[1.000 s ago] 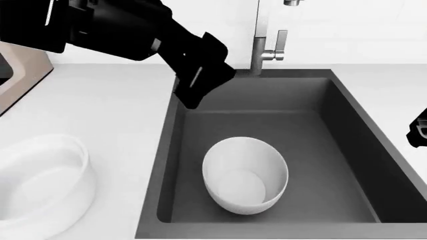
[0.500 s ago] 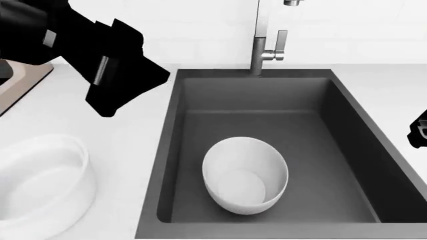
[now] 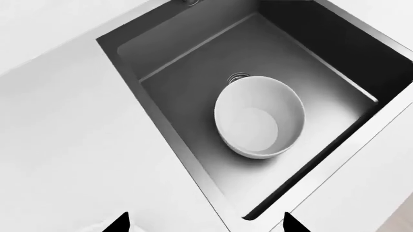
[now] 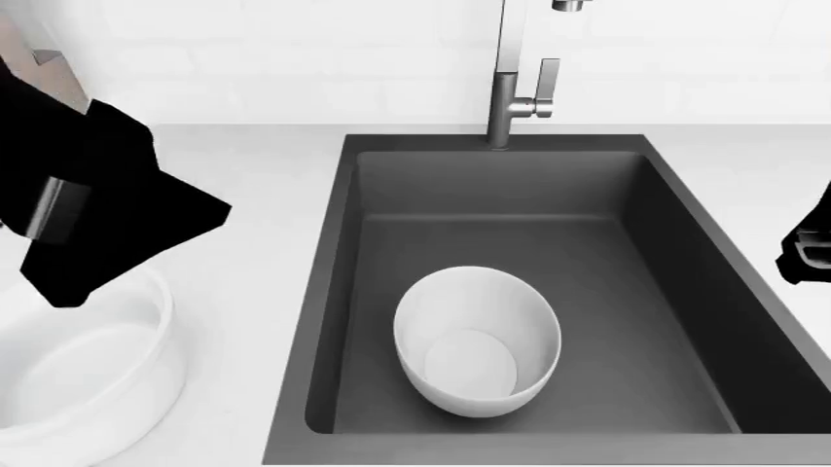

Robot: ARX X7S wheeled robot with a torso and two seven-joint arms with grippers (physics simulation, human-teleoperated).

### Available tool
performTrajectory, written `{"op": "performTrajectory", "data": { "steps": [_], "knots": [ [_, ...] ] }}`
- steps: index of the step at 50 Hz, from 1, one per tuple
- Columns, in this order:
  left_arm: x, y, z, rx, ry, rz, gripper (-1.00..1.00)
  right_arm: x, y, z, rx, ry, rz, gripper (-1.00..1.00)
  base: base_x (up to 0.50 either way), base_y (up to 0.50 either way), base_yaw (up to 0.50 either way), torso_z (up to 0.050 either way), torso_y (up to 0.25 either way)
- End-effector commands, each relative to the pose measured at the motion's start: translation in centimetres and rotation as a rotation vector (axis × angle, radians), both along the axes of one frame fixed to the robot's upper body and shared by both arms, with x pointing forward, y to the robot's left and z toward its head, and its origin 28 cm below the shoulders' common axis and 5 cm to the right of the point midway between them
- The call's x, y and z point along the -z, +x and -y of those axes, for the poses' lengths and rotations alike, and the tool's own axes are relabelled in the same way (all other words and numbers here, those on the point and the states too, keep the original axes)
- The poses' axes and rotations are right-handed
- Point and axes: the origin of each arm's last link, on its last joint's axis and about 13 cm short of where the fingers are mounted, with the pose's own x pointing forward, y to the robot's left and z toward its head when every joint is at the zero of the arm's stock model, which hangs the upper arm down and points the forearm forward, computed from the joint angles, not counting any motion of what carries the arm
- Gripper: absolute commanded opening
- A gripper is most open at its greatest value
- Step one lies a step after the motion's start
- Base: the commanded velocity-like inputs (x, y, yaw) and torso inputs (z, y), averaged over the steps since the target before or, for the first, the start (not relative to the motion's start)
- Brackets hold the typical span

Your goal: Stack the bowls in the sink.

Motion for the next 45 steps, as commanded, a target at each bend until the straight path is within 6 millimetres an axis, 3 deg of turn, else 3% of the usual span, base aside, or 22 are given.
{"op": "performTrajectory", "data": {
  "steps": [1,45],
  "knots": [
    [0.4,-0.6,-1.2,-0.071,0.014,-0.023,1.00,0.2,0.4,0.0,-0.009,0.001,-0.007,1.00,0.00,0.00,0.00,0.000,0.000],
    [4.8,-0.7,-3.4,-0.187,0.120,-0.206,1.00,0.5,0.8,-0.2,-0.018,-0.002,-0.018,1.00,0.00,0.00,0.00,0.000,0.000]
  ]
}}
